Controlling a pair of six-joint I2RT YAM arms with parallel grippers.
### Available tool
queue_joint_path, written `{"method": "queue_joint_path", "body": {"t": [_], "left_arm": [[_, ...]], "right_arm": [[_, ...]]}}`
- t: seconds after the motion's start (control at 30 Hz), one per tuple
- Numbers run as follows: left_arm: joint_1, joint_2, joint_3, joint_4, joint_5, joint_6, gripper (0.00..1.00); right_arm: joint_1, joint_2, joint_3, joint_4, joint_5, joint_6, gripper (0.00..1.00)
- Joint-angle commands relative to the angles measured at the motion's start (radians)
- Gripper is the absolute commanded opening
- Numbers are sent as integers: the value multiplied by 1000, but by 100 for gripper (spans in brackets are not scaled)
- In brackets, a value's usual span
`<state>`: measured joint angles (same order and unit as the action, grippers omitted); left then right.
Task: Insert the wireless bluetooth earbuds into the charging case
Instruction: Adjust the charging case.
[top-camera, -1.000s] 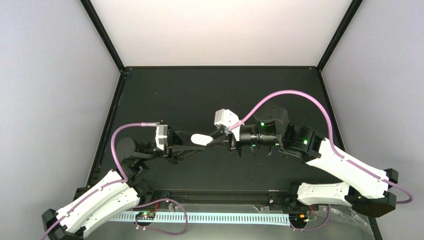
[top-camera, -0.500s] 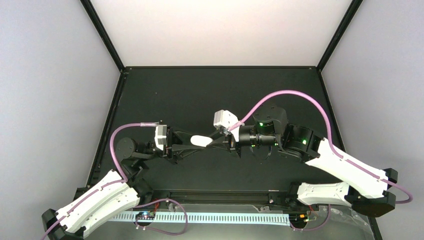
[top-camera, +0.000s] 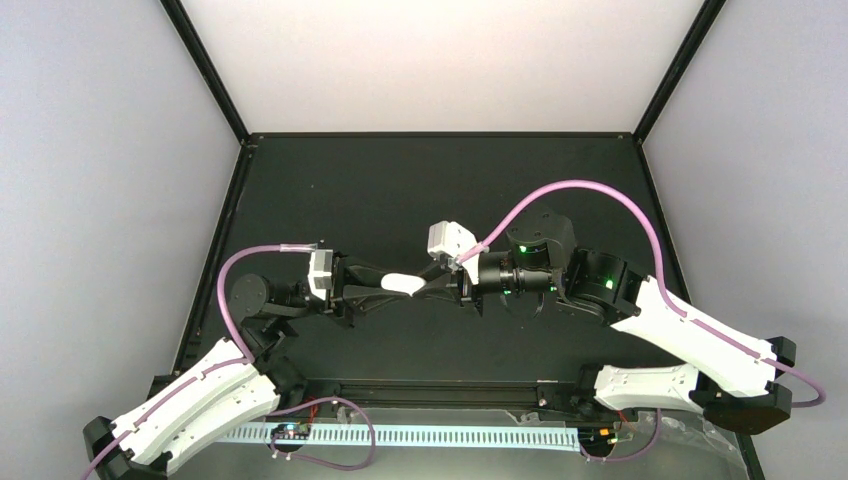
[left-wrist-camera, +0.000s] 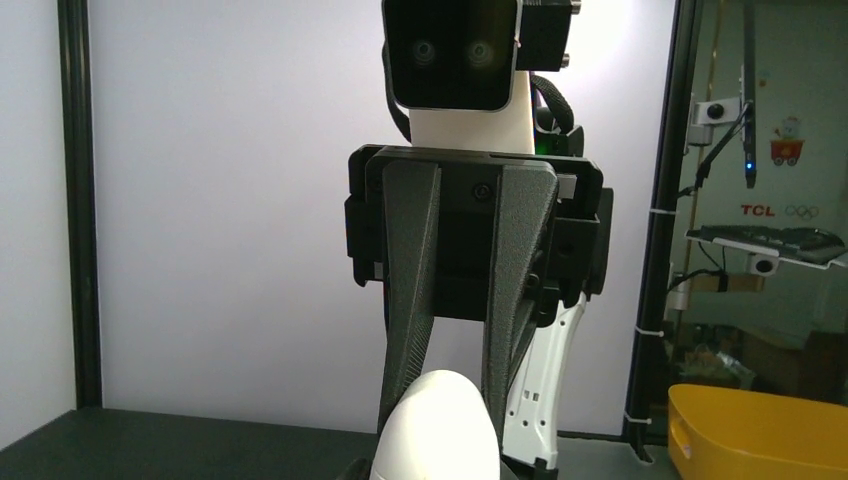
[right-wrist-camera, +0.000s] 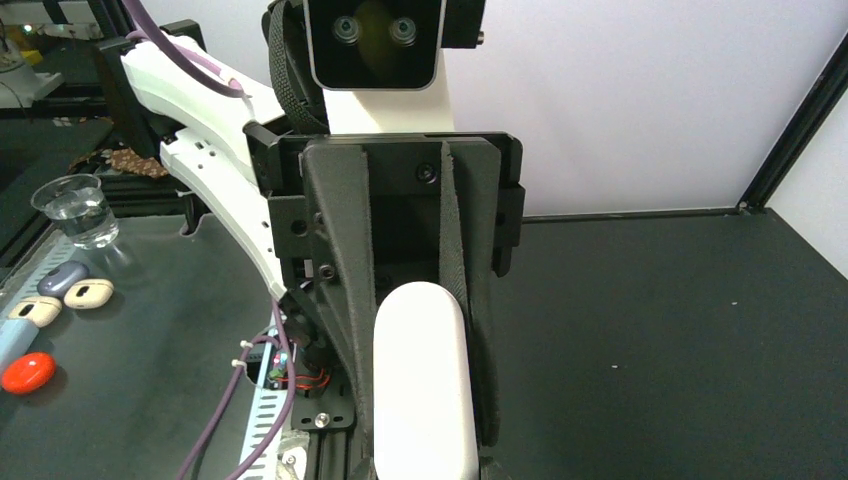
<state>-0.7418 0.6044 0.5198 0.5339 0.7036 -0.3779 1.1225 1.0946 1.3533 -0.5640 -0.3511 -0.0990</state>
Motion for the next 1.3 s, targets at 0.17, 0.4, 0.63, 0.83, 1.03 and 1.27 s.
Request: {"method": "queue_joint_path", "body": {"t": [0.17, 0.4, 0.63, 0.83, 1.03, 1.27], "left_arm": [[-7, 15, 31, 21, -1, -7, 34], [-7, 20, 31, 26, 7, -8, 26], [-6, 28, 29, 25, 7, -19, 35], [-7, 28, 26, 26, 7, -21, 36], [-7, 28, 28, 32, 13, -19, 21], [-8, 26, 29, 38, 19, -13, 3]], "right_arm": [[0, -8, -13, 35, 5, 1, 1], [0, -12, -15, 39, 7, 2, 1], [-1, -25, -21, 52, 13, 6, 1], [0, -25, -21, 51, 15, 6, 1], [-2, -24, -24, 50, 15, 4, 1], [-1, -25, -26, 50, 16, 10, 2]]}}
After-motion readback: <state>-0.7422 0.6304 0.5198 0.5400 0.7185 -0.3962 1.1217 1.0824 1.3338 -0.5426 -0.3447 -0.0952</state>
